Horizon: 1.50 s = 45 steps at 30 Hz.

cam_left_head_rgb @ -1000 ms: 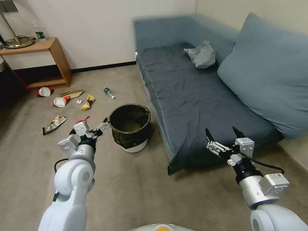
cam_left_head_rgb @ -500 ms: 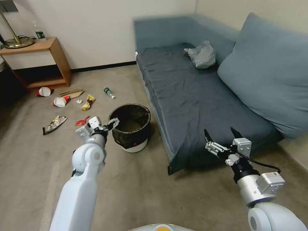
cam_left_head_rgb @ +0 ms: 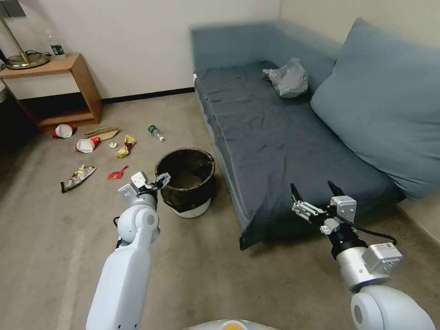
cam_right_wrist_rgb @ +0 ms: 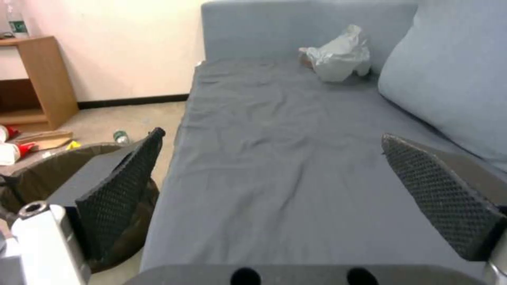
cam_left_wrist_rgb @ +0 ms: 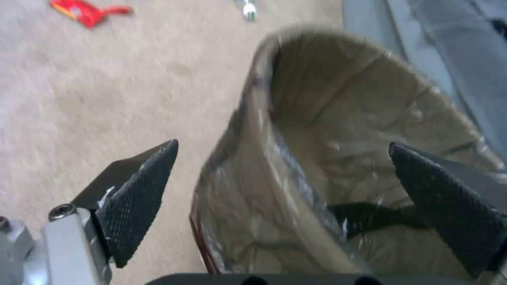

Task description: Pick up the trash can from the floor.

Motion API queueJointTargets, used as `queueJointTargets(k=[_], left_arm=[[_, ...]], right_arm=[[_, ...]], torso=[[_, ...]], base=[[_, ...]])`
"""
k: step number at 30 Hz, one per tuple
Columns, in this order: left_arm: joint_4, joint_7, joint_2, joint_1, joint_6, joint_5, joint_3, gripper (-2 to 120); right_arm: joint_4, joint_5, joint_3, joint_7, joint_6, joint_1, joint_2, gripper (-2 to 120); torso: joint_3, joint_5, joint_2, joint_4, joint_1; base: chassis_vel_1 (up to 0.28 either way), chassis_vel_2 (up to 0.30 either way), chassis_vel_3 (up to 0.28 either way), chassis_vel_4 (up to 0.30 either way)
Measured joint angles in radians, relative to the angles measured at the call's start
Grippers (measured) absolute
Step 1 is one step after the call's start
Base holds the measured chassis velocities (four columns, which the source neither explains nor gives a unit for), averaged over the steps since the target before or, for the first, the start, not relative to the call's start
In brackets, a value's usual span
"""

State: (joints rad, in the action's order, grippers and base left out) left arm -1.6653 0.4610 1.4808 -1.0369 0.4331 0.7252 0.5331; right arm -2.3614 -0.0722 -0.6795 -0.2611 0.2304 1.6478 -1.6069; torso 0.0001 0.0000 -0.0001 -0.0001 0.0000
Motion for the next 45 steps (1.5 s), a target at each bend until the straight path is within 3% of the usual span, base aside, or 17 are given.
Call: queueJointTargets(k=[8,14,31,41,45], left_arm=[[0.063,-0.02,0.023,0.026,-0.019,-0.007,-0.009,93],[0.081,-0.039,0.036,0.035,-0.023,-0.029,-0.007,66],[0.102,-0.047,0.024,0.034,-0.047,-0.032,0.021,8],[0.097,-0.053,0.02,0.028,-0.058,-0.049,0.027,7],[0.022,-0.055,0.001,-0.005,-0.056,-0.054,0.036,7]], right_arm=[[0.003,-0.009,-0.007,0.0,0.0,0.004,0.013,100],[0.008,-0.023,-0.012,0.0,0.003,-0.011,0.024,100],[0.03,-0.027,-0.009,0.001,0.005,-0.033,0.029,100],[0.034,-0.033,-0.017,0.003,0.006,-0.037,0.036,100],[0.034,-0.036,-0.021,0.005,0.006,-0.037,0.039,100]], torso=[[0.0,0.0001,0.0,0.0,0.0],[0.0,0.0001,0.0,0.0001,0.0],[0.0,0.0,0.0,0.0,0.0],[0.0,0.0,0.0,-0.0001,0.0],[0.0,-0.0002,0.0,0.0002,0.0]], base=[[0.0,0.0,0.0,0.0],[0.0,0.0,0.0,0.0],[0.0,0.0,0.0,0.0],[0.0,0.0,0.0,0.0],[0.0,0.0,0.0,0.0]])
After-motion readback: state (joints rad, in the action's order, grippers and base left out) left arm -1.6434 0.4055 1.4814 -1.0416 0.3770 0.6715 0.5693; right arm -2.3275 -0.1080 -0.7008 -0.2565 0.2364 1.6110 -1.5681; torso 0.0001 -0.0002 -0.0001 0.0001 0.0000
